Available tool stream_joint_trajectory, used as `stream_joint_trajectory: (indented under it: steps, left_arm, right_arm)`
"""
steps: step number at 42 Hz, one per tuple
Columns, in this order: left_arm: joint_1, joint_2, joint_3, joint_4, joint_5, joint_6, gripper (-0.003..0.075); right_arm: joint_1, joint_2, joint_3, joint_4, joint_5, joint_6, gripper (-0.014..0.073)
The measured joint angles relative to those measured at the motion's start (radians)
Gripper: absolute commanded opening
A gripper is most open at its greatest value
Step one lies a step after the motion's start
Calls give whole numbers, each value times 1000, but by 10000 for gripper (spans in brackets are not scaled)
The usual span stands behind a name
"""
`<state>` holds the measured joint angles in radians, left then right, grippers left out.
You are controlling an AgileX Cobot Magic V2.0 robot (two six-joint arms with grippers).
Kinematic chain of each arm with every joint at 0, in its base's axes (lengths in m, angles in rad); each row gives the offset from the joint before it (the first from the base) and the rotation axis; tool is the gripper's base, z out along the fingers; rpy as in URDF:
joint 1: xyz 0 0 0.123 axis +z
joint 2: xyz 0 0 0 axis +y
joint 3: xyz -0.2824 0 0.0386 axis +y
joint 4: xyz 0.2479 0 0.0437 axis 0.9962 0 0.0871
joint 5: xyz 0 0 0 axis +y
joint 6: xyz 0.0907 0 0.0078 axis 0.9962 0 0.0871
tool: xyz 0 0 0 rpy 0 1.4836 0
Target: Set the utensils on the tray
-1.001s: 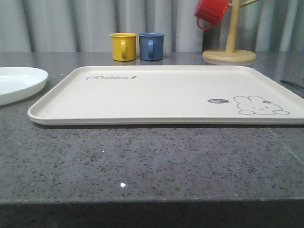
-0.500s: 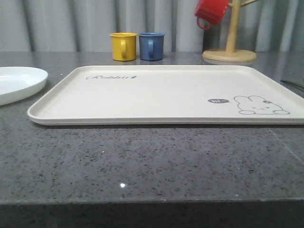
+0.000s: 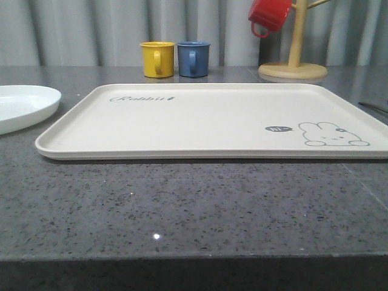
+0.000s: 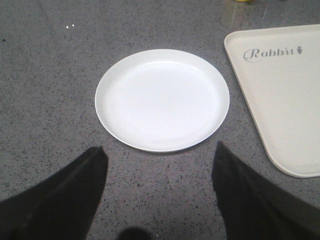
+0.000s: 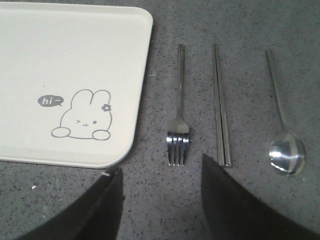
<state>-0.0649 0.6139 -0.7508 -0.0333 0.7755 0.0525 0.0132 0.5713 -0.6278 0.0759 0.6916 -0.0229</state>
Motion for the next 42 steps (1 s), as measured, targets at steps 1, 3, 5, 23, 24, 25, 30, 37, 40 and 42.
stream_joint_trajectory:
  steps: [1,3,5,23,24,25,30,37,40,42]
  left_arm:
    - [0,12,0,0,0,0,501]
    - [0,44,0,0,0,0,501]
    - [0,77,-2,0,0,0,501]
    - [156,510,-207,39,17,13,501]
    - [176,532,-216,22,22,26,501]
    - [202,553,-233,-1,31,46,501]
    - [297,671,-286,-196,62,209,501]
    - [370,796,-335,-367,77,322,501]
    - [378,841,-351,-383,77,334,501]
    - [379,869,-358,-387,75,341,501]
  right_arm:
    - [0,0,0,0,0,0,411]
    - [0,0,0,0,0,0,411]
    - [0,0,0,0,2,0,411]
    - [0,0,0,0,8,-1,411]
    - [0,0,0,0,8,-1,411]
    - [0,0,0,0,8,-1,411]
    - [0,0,0,0,8,-1,411]
    - [0,0,0,0,8,-1,411]
    - [0,0,0,0,8,-1,411]
    - [0,0,0,0,8,-1,411]
